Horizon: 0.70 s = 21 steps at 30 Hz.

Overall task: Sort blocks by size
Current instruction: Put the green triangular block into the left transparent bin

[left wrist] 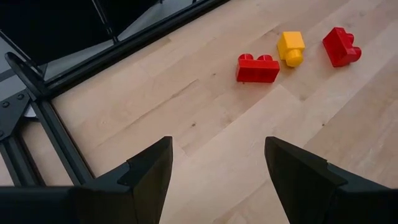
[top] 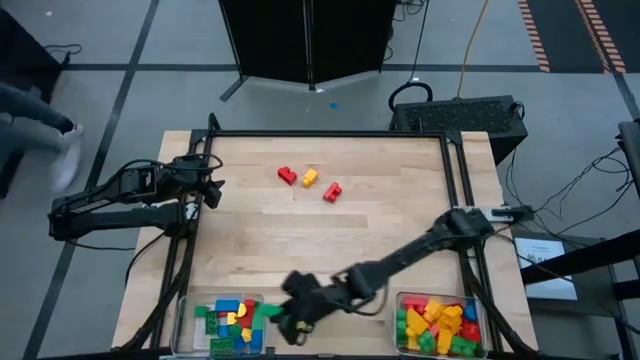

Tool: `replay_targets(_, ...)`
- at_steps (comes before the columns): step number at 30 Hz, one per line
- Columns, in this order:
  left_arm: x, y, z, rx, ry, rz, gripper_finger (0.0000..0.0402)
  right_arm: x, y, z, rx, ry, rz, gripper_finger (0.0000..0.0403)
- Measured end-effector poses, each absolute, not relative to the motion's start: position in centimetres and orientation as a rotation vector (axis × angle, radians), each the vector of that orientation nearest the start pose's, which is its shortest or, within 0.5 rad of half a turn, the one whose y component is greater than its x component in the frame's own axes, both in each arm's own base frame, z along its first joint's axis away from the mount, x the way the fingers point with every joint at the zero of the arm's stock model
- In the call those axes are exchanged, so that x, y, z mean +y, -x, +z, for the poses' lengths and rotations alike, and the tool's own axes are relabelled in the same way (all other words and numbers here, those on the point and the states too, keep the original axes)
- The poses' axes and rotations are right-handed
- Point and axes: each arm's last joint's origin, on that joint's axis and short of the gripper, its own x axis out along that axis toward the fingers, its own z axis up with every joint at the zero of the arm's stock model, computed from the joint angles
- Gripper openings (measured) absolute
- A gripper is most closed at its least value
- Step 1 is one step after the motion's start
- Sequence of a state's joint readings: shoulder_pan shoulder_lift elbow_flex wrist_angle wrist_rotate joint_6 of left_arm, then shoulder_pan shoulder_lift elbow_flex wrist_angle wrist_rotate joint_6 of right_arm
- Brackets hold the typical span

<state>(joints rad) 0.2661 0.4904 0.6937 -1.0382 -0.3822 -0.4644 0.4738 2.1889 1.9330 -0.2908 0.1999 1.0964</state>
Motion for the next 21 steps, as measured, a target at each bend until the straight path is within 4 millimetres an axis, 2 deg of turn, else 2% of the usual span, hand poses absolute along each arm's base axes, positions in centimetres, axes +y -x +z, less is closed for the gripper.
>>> replay_targets(4,3.1,-7.3,26.6,0.69,0.374,0.79,0.0255,21.3,-49.3,26.6,0.596,-0.755,0.096,0.0114)
replay_targets(7,3.1,-7.3,26.6,0.69,0.374,0.79,0.0255,20.3,-52.2,25.0,0.599,-0.712,0.167,0.0114)
replay_targets(10,3.1,-7.3,26.6,0.691,0.375,0.786,0.0255,19.4,-54.1,22.8,0.603,-0.721,0.223,0.0114)
replay_targets(13,3.1,-7.3,26.6,0.692,0.374,0.785,0.0255,18.8,-54.8,21.0,0.608,-0.766,0.252,0.0114)
replay_targets(17,3.1,-7.3,26.6,0.693,0.375,0.781,0.0255,18.4,-54.7,20.5,0.671,-0.775,0.273,0.0118)
replay_targets(21,3.1,-7.3,26.6,0.694,0.372,0.779,0.0255,18.5,-54.6,21.2,0.668,-0.748,0.283,0.0212)
